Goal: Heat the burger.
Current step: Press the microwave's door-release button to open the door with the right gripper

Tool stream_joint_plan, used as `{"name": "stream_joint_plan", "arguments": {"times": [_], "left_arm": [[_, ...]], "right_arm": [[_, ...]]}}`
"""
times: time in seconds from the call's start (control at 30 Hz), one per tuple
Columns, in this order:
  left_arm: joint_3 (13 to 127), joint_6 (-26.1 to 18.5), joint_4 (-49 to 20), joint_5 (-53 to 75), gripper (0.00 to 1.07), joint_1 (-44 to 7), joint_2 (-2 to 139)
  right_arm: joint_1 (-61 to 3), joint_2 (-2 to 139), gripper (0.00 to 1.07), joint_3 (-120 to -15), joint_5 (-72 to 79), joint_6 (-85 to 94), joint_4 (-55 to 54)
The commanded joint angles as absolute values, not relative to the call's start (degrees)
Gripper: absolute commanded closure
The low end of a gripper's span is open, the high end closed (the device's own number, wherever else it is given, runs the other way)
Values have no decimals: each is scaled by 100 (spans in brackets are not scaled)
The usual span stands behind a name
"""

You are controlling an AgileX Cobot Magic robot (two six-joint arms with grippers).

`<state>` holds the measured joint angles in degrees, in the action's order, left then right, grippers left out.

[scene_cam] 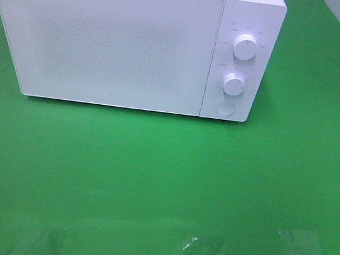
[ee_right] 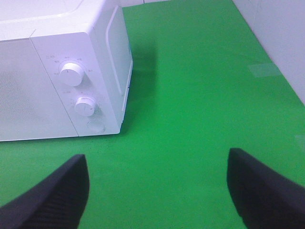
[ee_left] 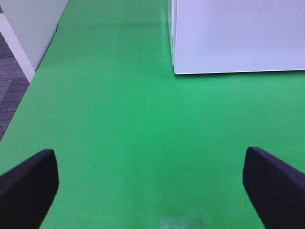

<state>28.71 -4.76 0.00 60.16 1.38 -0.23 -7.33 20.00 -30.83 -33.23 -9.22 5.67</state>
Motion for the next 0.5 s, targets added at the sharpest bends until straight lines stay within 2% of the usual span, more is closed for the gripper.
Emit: {"name": "stream_joint_plan", "arguments": {"times": [0.03, 0.3, 0.5], "left_arm": [[2859, -481, 0, 5976, 9, 115, -138], [2859, -481, 0, 5976, 9, 115, -138], [2859, -481, 0, 5976, 9, 115, -138]], "right_arm": [[-693, 2624, 31, -3134, -2796, -888, 556], [-693, 3581, 31, -3123, -2108, -911, 544], [-693, 4142, 31, -2750, -1008, -911, 556]]}}
